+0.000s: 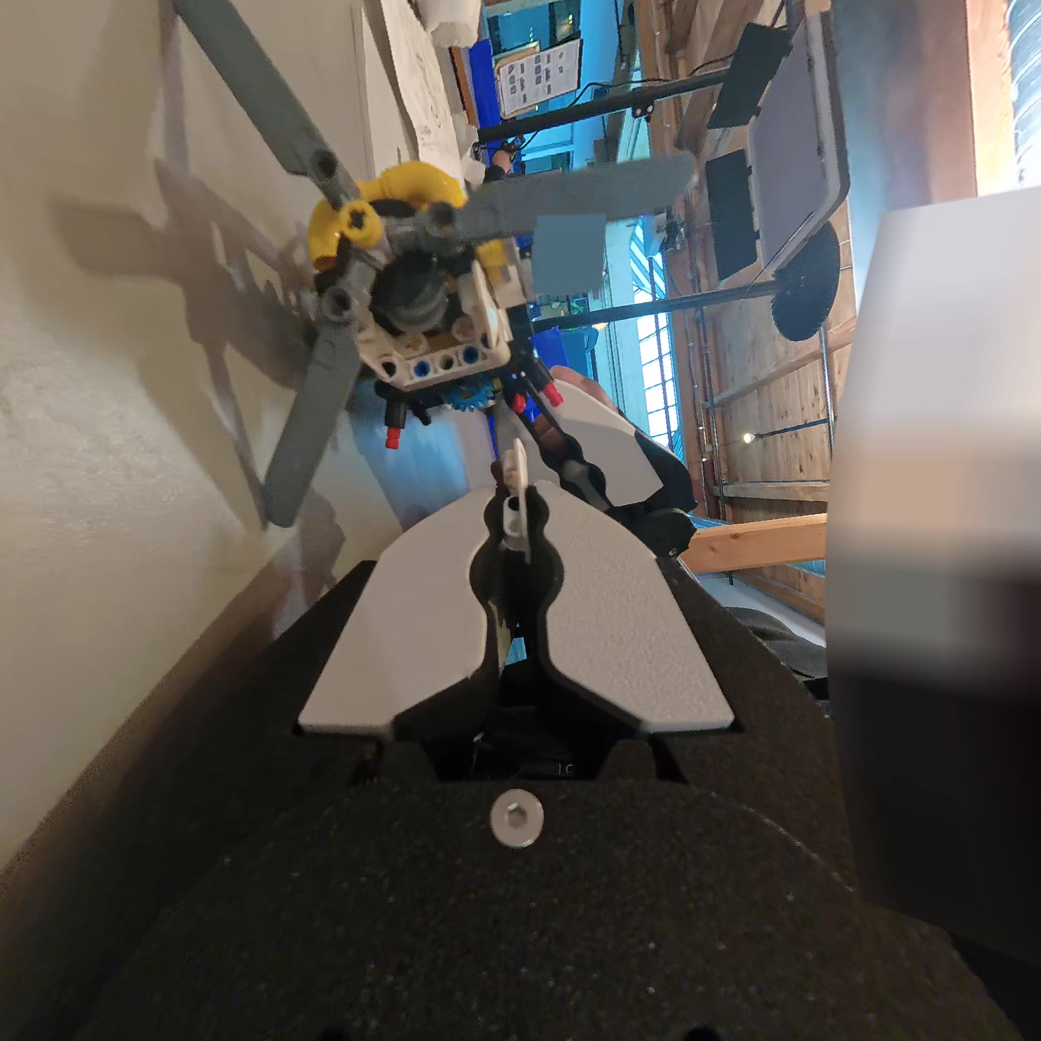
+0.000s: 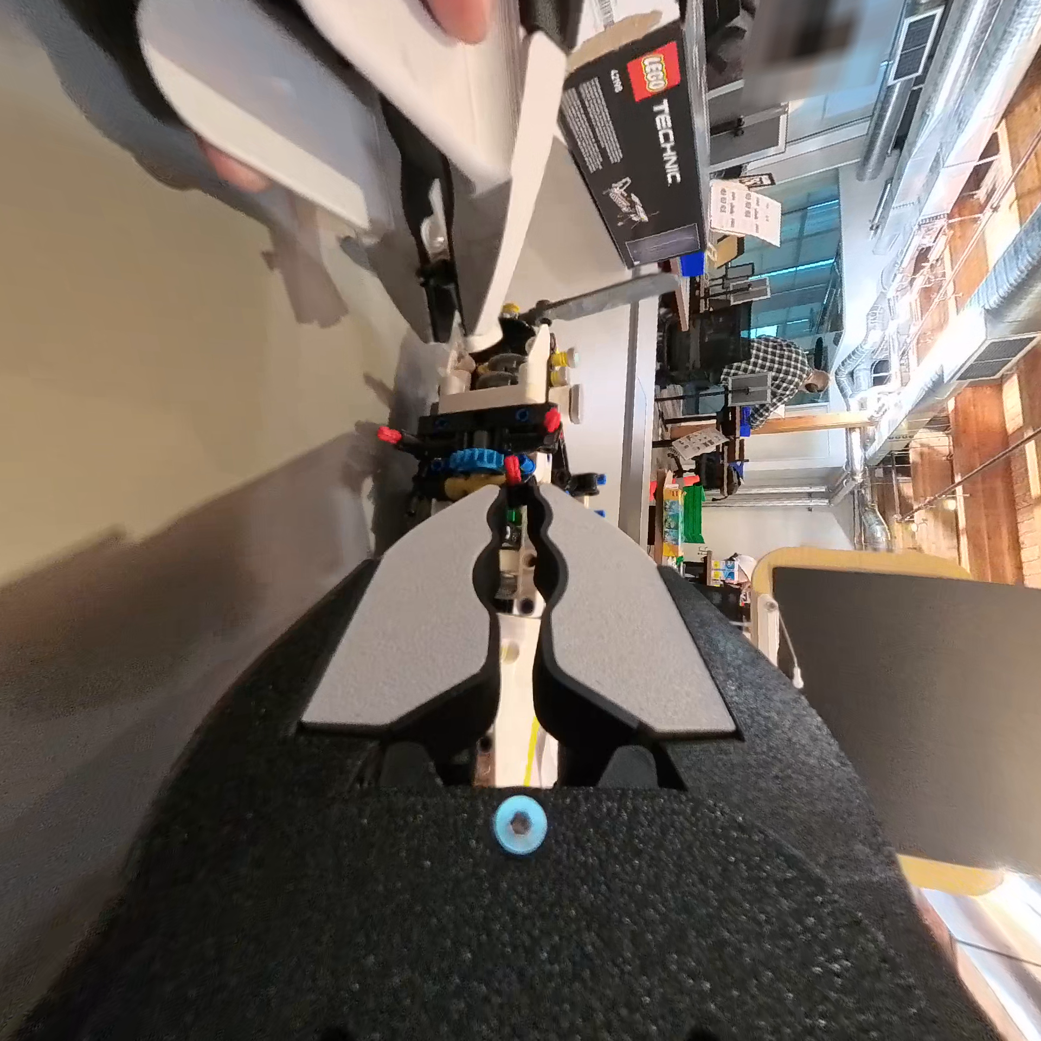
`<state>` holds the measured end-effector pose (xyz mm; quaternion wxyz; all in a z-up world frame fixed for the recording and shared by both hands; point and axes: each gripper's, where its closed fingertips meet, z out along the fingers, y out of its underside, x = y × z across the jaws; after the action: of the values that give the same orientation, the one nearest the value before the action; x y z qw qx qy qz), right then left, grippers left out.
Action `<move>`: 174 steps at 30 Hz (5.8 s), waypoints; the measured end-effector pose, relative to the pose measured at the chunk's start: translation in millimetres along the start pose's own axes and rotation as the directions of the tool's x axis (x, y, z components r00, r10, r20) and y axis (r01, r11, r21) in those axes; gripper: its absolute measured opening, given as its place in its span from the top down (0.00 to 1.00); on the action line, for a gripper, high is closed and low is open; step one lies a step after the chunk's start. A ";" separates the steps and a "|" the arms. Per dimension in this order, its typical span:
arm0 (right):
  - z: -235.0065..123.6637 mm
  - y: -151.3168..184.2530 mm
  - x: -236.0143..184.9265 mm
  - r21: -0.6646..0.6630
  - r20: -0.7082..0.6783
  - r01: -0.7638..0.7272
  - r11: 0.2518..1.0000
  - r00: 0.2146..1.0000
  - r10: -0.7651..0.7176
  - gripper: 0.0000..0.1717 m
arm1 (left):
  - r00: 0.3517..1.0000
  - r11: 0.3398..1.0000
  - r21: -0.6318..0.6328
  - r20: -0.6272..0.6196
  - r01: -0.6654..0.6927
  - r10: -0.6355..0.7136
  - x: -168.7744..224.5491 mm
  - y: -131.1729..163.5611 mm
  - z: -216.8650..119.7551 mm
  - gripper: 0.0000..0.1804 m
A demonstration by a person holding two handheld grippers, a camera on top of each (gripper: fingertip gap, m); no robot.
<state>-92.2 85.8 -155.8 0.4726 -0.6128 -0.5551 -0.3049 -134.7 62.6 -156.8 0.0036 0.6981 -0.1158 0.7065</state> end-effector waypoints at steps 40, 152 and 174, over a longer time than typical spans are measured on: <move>-28.5 -64.4 30.3 0.200 -0.195 -0.279 0.939 0.928 0.318 0.93 | 0.866 0.951 0.306 -0.486 0.038 0.121 63.9 -19.0 9.4 0.95; -29.5 128.5 10.6 -0.299 0.196 -0.536 0.789 0.775 0.601 0.72 | 0.223 0.228 -0.073 0.070 -0.971 0.972 51.4 -36.1 117.3 0.54; 30.2 106.4 -22.5 -0.335 0.331 -0.652 0.680 0.594 0.733 0.98 | 0.362 0.365 -0.086 0.053 -0.927 0.931 28.0 -55.7 92.1 0.65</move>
<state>1.9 111.4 -212.7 0.3584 -0.8720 -0.3335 0.0022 -35.4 96.9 -120.5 -0.3858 0.5433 -0.5033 0.5502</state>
